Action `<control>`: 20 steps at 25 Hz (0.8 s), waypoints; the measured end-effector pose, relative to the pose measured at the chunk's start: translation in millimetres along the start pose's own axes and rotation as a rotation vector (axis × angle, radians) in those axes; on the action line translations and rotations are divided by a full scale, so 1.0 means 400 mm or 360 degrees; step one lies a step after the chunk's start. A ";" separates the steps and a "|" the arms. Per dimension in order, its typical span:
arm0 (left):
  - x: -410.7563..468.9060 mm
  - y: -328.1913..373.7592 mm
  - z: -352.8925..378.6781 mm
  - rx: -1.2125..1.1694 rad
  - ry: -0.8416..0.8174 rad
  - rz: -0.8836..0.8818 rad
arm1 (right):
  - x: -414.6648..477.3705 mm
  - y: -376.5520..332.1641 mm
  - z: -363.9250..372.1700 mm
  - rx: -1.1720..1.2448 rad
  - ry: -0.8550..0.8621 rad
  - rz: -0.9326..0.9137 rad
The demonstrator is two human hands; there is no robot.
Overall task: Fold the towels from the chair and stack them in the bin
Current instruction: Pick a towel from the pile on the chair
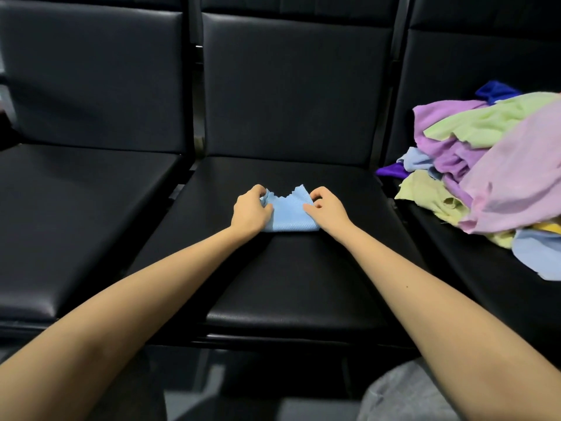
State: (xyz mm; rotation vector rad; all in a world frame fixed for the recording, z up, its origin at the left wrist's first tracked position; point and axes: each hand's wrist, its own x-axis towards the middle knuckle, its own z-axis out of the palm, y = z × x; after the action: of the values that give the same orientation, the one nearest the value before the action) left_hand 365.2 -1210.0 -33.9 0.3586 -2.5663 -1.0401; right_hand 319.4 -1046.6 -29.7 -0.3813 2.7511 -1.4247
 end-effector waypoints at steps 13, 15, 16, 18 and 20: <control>-0.009 0.020 -0.033 0.0363 -0.0088 -0.0068 | 0.006 -0.001 0.019 0.0050 0.0037 0.0261; -0.014 0.025 -0.030 0.0266 -0.0006 -0.0033 | 0.002 -0.003 0.020 0.0166 0.0152 0.0189; -0.015 0.029 -0.030 0.0248 0.0029 -0.0019 | 0.001 -0.005 0.020 0.0187 0.0199 0.0136; -0.016 0.028 -0.029 0.0241 0.0047 -0.0030 | 0.001 -0.011 0.024 0.0149 0.0231 0.0084; -0.013 0.021 -0.024 0.0267 0.0018 -0.0062 | 0.008 -0.015 0.034 -0.0036 0.0204 0.0130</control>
State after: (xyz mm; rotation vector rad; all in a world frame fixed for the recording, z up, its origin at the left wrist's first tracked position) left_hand 373.0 -1208.1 -22.6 0.4574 -2.6532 -0.8350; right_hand 319.4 -1061.5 -32.4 -0.1811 2.8475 -1.4485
